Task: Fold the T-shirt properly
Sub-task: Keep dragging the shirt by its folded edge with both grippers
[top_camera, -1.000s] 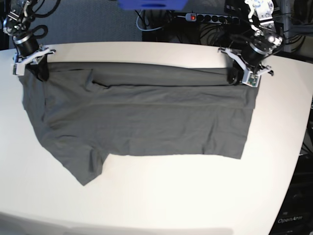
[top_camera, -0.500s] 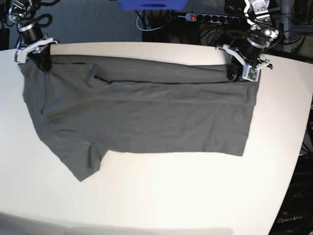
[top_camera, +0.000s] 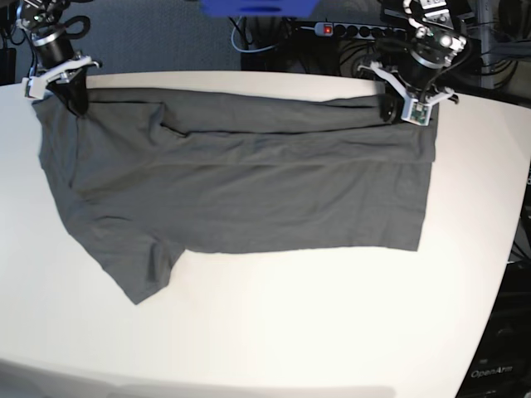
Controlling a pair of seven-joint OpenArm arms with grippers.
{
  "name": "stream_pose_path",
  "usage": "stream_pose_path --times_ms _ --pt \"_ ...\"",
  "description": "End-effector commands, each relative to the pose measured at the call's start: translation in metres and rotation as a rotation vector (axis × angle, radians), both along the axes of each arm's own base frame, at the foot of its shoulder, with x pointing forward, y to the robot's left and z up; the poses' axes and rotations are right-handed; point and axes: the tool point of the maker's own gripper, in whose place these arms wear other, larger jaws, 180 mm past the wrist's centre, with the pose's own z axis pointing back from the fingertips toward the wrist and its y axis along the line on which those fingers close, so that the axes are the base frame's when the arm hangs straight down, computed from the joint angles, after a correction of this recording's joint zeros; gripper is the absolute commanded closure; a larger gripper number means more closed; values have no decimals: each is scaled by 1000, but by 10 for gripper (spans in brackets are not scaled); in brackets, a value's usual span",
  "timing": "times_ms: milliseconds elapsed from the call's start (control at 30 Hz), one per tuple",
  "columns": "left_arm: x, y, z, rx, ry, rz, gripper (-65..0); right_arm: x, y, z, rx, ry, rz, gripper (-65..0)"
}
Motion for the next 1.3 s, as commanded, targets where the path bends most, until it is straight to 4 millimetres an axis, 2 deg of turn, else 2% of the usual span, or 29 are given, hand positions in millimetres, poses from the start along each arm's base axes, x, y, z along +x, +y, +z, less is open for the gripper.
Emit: stream_pose_path --times_ms 0,200,267,400,533,700,800,1000,1033,1133,1267 --pt "-78 12 -49 149 386 -76 -71 -62 9 -51 -70 355 103 -35" --pt "-73 11 -49 146 377 -74 -71 -60 7 -46 -74 313 93 -35" --pt "-64 11 -47 147 359 -72 -71 -58 10 -47 -66 308 87 -35" --pt "-48 15 -43 161 332 -73 -71 -44 10 -44 -67 278 85 -35" --pt "-45 23 -41 174 325 -55 -71 -36 9 -43 -70 263 86 -35" --pt "-43 25 -39 179 318 -49 -71 -29 -7 -36 -99 246 66 -41" --pt "-33 26 -37 178 298 -46 -71 -20 -8 -33 -104 228 68 -41" --pt "-15 23 -31 173 258 -40 -71 0 -2 -9 -144 154 100 -38" --pt "-14 23 -31 173 255 -40 -71 1 1 -7 -144 145 102 -38" --pt "-13 23 -30 173 253 -40 -71 -2 -6 2 -165 132 81 -39" --pt "-13 24 -30 175 252 -40 -71 -2 -3 3 -161 127 78 -38"
